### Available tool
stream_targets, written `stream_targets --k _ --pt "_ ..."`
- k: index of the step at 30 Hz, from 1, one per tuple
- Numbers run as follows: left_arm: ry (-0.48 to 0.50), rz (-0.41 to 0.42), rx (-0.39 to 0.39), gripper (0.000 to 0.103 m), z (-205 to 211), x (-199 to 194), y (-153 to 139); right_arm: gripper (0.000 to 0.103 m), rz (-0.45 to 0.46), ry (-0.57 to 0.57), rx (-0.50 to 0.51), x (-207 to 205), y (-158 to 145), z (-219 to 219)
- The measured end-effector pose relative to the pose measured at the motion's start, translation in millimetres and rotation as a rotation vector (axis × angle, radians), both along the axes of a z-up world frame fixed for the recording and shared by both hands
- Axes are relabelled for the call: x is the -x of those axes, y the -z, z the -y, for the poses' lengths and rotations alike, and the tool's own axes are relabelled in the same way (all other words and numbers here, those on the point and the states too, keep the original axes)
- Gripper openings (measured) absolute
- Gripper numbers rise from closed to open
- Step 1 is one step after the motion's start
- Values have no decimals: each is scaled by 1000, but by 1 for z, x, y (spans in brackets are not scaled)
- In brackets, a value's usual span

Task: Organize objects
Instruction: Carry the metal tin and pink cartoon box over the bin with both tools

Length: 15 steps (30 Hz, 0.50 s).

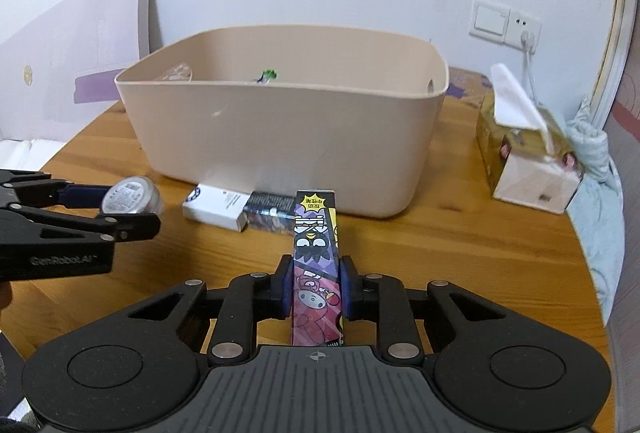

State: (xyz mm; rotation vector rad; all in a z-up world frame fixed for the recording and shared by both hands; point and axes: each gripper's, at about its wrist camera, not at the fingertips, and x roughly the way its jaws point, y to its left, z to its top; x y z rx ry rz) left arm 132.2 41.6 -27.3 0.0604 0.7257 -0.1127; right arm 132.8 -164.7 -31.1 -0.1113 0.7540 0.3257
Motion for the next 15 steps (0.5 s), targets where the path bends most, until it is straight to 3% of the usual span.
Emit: stream_targets --k 15 --pt "4 131 19 55 -2 4 -50 22 131 14 -26 -3 -51 16"
